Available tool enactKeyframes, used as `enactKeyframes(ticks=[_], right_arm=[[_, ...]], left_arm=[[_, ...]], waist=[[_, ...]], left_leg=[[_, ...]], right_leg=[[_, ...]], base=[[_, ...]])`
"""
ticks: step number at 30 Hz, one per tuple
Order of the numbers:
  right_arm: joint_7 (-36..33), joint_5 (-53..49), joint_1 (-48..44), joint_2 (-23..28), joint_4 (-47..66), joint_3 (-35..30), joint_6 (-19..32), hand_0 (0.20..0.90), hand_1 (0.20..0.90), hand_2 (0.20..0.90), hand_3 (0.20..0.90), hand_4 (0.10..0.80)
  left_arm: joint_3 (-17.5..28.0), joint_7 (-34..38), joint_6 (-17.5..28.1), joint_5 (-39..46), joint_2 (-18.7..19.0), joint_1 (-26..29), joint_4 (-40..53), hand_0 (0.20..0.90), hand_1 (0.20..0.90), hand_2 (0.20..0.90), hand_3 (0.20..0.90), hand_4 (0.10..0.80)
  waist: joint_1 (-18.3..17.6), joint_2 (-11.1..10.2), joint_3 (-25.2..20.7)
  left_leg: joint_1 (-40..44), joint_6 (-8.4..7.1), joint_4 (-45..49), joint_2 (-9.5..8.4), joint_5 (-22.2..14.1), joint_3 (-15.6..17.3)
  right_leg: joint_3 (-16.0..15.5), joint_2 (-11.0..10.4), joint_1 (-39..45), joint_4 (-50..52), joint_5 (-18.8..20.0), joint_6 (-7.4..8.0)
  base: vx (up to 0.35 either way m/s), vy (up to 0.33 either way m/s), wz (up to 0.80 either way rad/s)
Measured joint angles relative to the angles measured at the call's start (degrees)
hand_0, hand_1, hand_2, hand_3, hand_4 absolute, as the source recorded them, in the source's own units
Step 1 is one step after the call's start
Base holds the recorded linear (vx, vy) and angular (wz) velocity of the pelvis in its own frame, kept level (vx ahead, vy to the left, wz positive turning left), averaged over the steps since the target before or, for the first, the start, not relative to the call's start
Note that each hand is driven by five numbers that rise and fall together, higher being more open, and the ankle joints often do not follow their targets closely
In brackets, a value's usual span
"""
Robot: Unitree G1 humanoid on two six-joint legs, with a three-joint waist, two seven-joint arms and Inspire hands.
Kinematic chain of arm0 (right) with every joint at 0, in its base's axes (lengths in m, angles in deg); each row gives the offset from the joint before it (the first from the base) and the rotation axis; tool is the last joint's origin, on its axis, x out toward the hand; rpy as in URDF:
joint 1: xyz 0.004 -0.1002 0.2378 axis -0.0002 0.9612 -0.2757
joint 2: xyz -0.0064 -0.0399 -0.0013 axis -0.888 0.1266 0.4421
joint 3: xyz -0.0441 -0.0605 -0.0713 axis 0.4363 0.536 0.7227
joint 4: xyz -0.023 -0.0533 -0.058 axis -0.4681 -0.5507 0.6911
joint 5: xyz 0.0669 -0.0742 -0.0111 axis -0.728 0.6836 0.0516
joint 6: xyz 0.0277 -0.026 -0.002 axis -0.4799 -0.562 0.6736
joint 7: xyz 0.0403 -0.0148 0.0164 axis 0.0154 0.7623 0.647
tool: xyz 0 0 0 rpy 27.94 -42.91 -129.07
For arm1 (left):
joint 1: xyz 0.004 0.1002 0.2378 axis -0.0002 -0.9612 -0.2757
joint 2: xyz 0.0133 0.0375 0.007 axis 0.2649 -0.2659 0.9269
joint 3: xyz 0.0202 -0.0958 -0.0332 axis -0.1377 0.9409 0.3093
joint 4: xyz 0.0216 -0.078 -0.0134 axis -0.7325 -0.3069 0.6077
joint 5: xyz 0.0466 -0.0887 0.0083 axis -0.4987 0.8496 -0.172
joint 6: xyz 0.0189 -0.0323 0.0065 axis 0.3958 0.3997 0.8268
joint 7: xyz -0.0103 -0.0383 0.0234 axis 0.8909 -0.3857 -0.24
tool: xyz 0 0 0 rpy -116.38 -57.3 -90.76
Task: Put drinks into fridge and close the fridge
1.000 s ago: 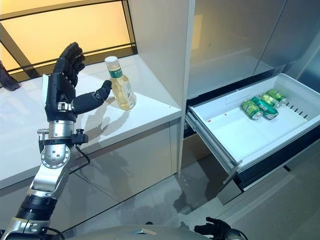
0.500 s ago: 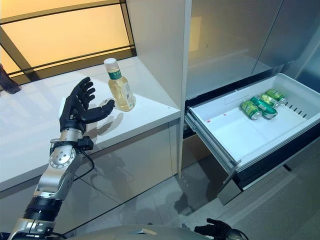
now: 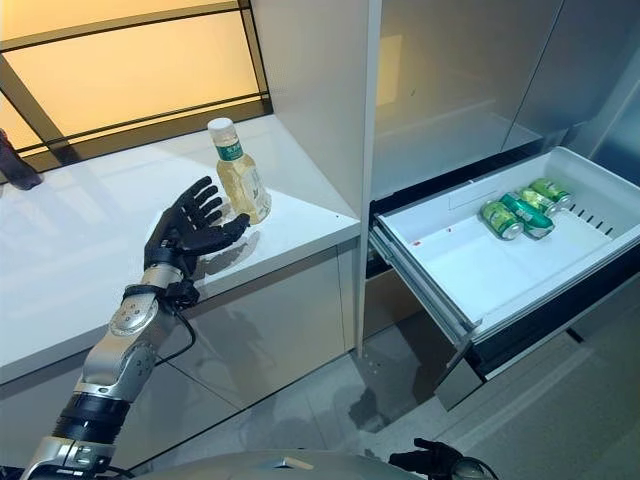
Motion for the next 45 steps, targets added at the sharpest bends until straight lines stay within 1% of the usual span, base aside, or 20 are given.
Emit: enactKeyframes(ticks=[1,5,8,11,14,20,26,30,35,39,45], right_arm=[[0.01,0.0,-0.15,0.02,0.24,-0.01,-0.11,0.9,0.9,0.9,0.9,0.8],[0.0,0.17,-0.19,0.05,0.52,0.04,-0.77,0.9,0.9,0.9,0.9,0.8],[0.0,0.21,-0.36,0.07,0.55,0.06,-0.99,0.9,0.9,0.9,0.9,0.8],[-0.01,0.21,-0.4,0.09,0.74,0.07,-0.98,0.9,0.9,0.9,0.9,0.8],[-0.03,0.21,-0.41,0.13,0.76,0.09,-0.88,0.9,0.9,0.9,0.9,0.8],[-0.08,0.21,-0.36,0.14,0.76,0.44,-0.8,0.9,0.9,0.9,0.9,0.8],[-0.1,0.21,-0.45,0.23,0.75,1.11,-0.7,0.9,0.9,0.9,0.9,0.8],[-0.09,0.21,-0.44,0.23,0.76,1.13,-0.7,0.9,0.9,0.9,0.9,0.8],[-0.07,0.21,-0.54,0.24,0.73,1.23,-0.66,0.9,0.9,0.9,0.9,0.8],[-0.06,0.21,-0.77,0.23,0.74,1.72,-0.51,0.9,0.9,0.9,0.9,0.8],[-0.05,0.22,-0.78,0.28,0.62,2.08,-0.04,0.9,0.9,0.9,0.9,0.8]], left_arm=[[0.05,0.19,-0.09,1.1,-0.36,0.02,-0.01,0.9,0.9,0.9,0.9,0.8],[-0.06,0.92,-0.11,1.06,-0.41,0.02,-0.07,0.9,0.9,0.9,0.9,0.8],[-0.17,2.55,-0.09,0.65,-0.41,0.67,-2.18,0.9,0.9,0.9,0.9,0.8],[-0.16,4.64,-0.05,0.45,-0.41,0.92,-2.25,0.9,0.9,0.9,0.9,0.8],[-0.37,6.94,-0.04,-1.63,-0.47,2.03,-3.99,0.9,0.9,0.9,0.9,0.8],[-0.39,10.22,-0.04,-1.99,-0.47,3.3,-4.83,0.9,0.9,0.9,0.9,0.8],[-0.37,13.42,-0.04,-6.41,-0.47,3.52,-4.86,0.9,0.9,0.9,0.9,0.8],[-0.36,14.69,-0.03,-8.6,-0.47,4.71,-4.89,0.9,0.9,0.9,0.9,0.8],[-0.33,14.73,0.03,-8.64,-0.46,7.49,-5.96,0.9,0.9,0.9,0.9,0.8],[-0.33,14.75,0.03,-8.63,-0.46,7.66,-6.26,0.9,0.9,0.9,0.9,0.8],[-0.37,14.53,0.03,-8.37,-0.46,9.34,-8.86,0.9,0.9,0.9,0.9,0.8]], waist=[[-0.08,0.01,0.0],[-0.22,0.03,-0.02],[-0.8,0.15,-0.09],[-1.29,0.24,-0.15],[-1.58,0.37,-0.24],[-1.84,0.37,-0.24],[-1.99,0.34,-0.26],[-1.99,0.32,-0.27],[-2.24,0.3,-0.28],[-2.97,0.27,-0.3],[-3.06,0.25,-0.31]], left_leg=[[0.01,0.0,0.0,0.01,0.0,0.06],[0.05,0.0,-0.01,0.03,0.0,0.15],[0.09,0.0,-0.01,0.05,0.0,0.23],[0.12,0.0,-0.01,0.05,0.0,0.32],[0.23,0.0,-0.01,0.11,-0.01,0.48],[0.35,-0.01,-0.02,0.15,-0.01,0.72],[0.38,-0.01,-0.01,0.15,-0.01,0.74],[0.39,-0.01,-0.02,0.15,-0.01,0.74],[0.43,-0.01,-0.01,0.15,-0.01,0.78],[0.45,0.0,-0.01,0.16,-0.01,0.89],[0.75,-0.01,-0.03,0.22,-0.04,1.28]], right_leg=[[0.07,0.0,-0.02,0.0,0.0,0.0],[0.16,0.02,-0.01,0.0,0.0,0.0],[0.25,0.02,-0.01,0.0,0.01,0.0],[0.35,0.02,-0.02,0.0,0.01,0.0],[0.52,0.07,0.01,0.0,0.01,-0.01],[0.76,0.09,0.0,-0.01,0.02,0.0],[0.78,0.09,0.01,0.0,0.02,0.0],[0.79,0.09,0.01,0.0,0.02,-0.01],[0.83,0.09,0.04,0.0,0.03,0.0],[0.99,0.09,0.0,0.0,0.05,-0.02],[1.34,0.11,0.1,0.0,0.09,-0.07]], base=[[0.012,0.005,-0.04],[0.0,0.0,0.0],[0.0,0.0,0.0],[0.0,0.0,0.0],[0.012,-0.004,-0.02],[0.004,-0.001,-0.01],[0.0,0.0,0.0],[0.0,0.0,0.0],[0.0,0.0,0.0],[0.0,0.0,0.0],[0.014,0.002,-0.03]])
